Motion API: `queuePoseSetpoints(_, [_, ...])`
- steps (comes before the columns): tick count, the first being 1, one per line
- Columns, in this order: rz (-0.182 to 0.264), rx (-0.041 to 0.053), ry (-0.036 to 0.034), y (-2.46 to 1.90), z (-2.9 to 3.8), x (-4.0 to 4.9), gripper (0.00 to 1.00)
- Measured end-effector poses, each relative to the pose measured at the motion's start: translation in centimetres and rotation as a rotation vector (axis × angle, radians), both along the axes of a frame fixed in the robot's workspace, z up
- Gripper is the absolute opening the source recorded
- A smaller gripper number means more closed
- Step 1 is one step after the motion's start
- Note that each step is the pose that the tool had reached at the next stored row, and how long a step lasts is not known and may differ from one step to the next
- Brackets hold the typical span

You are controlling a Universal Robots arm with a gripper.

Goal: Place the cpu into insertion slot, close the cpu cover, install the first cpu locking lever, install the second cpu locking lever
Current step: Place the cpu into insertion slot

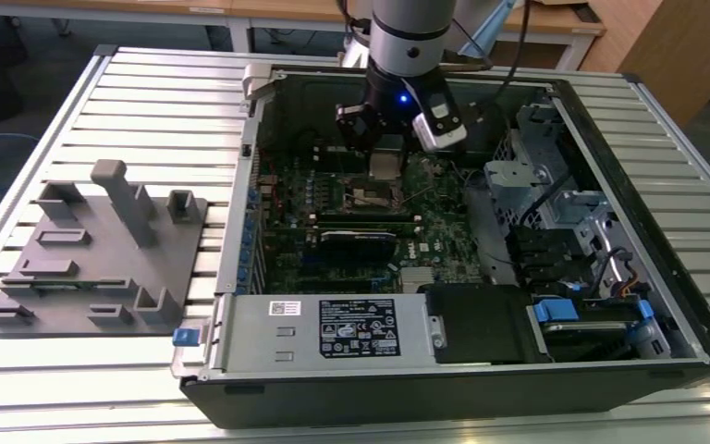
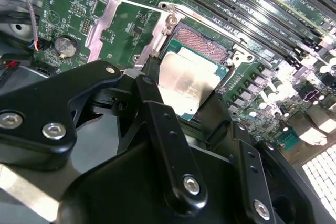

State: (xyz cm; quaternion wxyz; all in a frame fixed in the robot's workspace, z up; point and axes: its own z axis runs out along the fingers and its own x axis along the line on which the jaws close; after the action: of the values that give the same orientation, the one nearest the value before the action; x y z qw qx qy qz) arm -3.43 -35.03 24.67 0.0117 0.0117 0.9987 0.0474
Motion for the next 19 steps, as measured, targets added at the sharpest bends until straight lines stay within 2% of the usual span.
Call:
queuePoseSetpoints(10, [0.000, -0.0002, -0.0002, 0.00, -1.20, -0.27, 0.54])
queuePoseSetpoints(19, [0.000, -0.0002, -0.0005, 0.00, -1.50, -0.82, 0.54])
